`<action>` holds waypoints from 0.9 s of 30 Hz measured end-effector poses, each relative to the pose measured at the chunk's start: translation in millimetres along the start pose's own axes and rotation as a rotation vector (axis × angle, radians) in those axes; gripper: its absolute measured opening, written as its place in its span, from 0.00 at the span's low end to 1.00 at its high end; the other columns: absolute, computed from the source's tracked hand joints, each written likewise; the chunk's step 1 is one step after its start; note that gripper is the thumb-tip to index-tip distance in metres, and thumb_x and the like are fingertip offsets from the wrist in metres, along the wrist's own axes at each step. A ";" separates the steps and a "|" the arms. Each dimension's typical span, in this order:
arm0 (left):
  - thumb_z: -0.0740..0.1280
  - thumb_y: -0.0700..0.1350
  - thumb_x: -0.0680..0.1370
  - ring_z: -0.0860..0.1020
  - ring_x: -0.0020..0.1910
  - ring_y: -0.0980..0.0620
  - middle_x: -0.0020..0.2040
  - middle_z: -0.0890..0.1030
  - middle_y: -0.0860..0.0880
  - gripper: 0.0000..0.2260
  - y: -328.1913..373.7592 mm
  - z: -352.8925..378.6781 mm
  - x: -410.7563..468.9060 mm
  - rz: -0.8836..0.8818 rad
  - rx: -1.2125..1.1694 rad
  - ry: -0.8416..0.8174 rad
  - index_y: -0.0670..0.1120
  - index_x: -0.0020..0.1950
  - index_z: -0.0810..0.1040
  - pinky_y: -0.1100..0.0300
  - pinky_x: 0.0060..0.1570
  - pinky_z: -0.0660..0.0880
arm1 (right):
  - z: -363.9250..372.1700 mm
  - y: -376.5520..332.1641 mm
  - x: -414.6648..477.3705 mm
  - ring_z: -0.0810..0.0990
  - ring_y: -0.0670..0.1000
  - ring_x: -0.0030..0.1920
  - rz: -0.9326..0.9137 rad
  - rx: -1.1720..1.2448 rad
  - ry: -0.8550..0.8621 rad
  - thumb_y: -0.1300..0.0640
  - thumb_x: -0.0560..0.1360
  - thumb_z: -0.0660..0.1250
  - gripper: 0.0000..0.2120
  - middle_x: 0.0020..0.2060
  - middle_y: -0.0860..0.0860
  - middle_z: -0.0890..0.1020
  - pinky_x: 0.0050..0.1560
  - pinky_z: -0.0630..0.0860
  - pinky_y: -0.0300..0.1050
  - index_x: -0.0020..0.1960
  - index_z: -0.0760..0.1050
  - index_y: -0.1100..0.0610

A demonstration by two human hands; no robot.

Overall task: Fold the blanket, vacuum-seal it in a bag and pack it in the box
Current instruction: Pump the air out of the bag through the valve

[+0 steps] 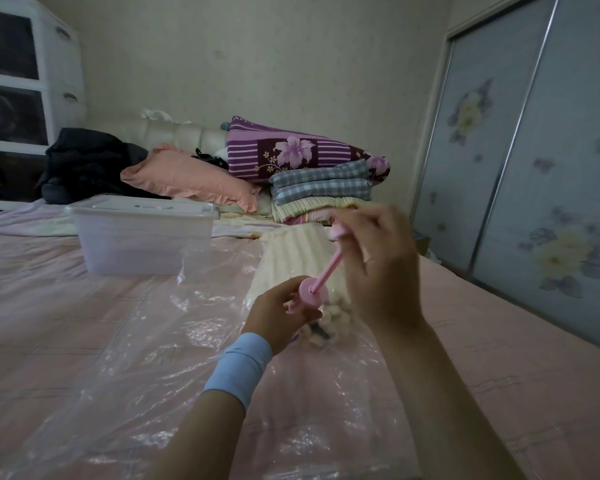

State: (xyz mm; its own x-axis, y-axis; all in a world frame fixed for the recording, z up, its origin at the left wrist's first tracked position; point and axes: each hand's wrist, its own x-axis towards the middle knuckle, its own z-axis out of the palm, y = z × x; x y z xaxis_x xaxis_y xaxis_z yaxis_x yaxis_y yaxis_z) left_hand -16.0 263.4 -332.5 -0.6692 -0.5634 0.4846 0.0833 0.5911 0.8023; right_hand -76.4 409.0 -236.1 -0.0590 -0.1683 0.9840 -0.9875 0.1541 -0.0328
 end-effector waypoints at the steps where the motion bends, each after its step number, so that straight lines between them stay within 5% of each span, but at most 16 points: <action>1: 0.78 0.48 0.67 0.79 0.52 0.59 0.51 0.82 0.62 0.23 -0.6 -0.3 -0.4 -0.010 -0.012 -0.009 0.74 0.49 0.74 0.65 0.51 0.76 | -4.8 -2.5 5.7 0.75 0.51 0.50 -0.003 0.000 0.101 0.58 0.81 0.65 0.11 0.48 0.56 0.79 0.51 0.72 0.34 0.59 0.82 0.61; 4: 0.78 0.47 0.67 0.79 0.51 0.57 0.51 0.82 0.61 0.22 -0.9 1.0 -0.8 -0.030 -0.034 -0.032 0.72 0.50 0.76 0.73 0.38 0.76 | 3.2 0.1 -7.0 0.76 0.52 0.50 0.020 -0.011 0.154 0.59 0.81 0.65 0.11 0.48 0.57 0.80 0.54 0.70 0.32 0.57 0.82 0.63; 9: 0.75 0.46 0.69 0.80 0.48 0.59 0.47 0.83 0.60 0.18 -0.2 4.5 -3.6 -0.015 -0.025 -0.041 0.65 0.53 0.79 0.66 0.50 0.77 | 29.2 8.2 -65.2 0.76 0.49 0.52 0.150 0.070 -0.374 0.52 0.79 0.55 0.19 0.51 0.50 0.78 0.50 0.79 0.45 0.57 0.81 0.58; 11: 0.75 0.45 0.69 0.80 0.48 0.60 0.46 0.83 0.60 0.17 0.7 4.4 -5.1 -0.018 -0.049 -0.028 0.65 0.52 0.79 0.65 0.51 0.77 | 26.0 7.6 -59.5 0.76 0.49 0.53 0.163 0.106 -0.448 0.50 0.79 0.53 0.20 0.52 0.49 0.79 0.53 0.79 0.49 0.57 0.80 0.57; 14: 0.77 0.45 0.68 0.80 0.50 0.56 0.48 0.82 0.61 0.22 -0.4 1.6 -3.2 -0.009 -0.037 -0.012 0.69 0.52 0.77 0.61 0.53 0.77 | 8.9 0.8 -25.7 0.78 0.51 0.57 0.075 0.157 -0.272 0.60 0.81 0.57 0.13 0.54 0.53 0.80 0.58 0.79 0.49 0.58 0.79 0.60; 18: 0.77 0.46 0.68 0.78 0.51 0.57 0.48 0.81 0.63 0.24 -2.9 0.8 -2.2 0.007 -0.012 -0.018 0.75 0.47 0.74 0.69 0.50 0.73 | -9.0 -10.6 3.4 0.78 0.55 0.59 0.022 0.126 0.090 0.62 0.83 0.58 0.14 0.57 0.60 0.80 0.63 0.76 0.44 0.62 0.79 0.66; 20: 0.77 0.45 0.68 0.79 0.51 0.57 0.49 0.82 0.63 0.23 -3.7 3.4 -2.5 0.002 -0.016 -0.023 0.74 0.48 0.75 0.65 0.53 0.75 | -0.1 -5.8 -5.2 0.78 0.54 0.59 0.033 0.106 0.095 0.61 0.83 0.58 0.15 0.57 0.59 0.80 0.62 0.76 0.44 0.62 0.79 0.65; 23: 0.76 0.44 0.68 0.80 0.51 0.57 0.50 0.82 0.61 0.21 -3.0 5.2 -4.1 -0.017 -0.041 -0.014 0.68 0.53 0.78 0.62 0.54 0.76 | 22.2 2.1 -42.0 0.78 0.52 0.59 0.098 0.108 -0.165 0.59 0.82 0.57 0.15 0.58 0.55 0.79 0.59 0.79 0.48 0.62 0.79 0.61; 27: 0.74 0.45 0.71 0.80 0.48 0.59 0.49 0.83 0.59 0.16 -2.2 3.7 -6.2 -0.026 -0.064 -0.030 0.65 0.52 0.78 0.68 0.48 0.75 | 33.7 4.0 -64.4 0.77 0.47 0.53 0.238 0.109 -0.453 0.56 0.80 0.58 0.14 0.55 0.49 0.78 0.54 0.80 0.51 0.58 0.79 0.57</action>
State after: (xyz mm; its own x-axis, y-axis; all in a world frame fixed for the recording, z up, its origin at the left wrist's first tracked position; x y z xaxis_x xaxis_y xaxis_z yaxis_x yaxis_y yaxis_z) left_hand -14.8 267.7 -338.6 -0.6937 -0.5595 0.4536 0.1122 0.5381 0.8354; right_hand -81.5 387.6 -305.6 -0.3172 -0.5487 0.7735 -0.9471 0.1414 -0.2880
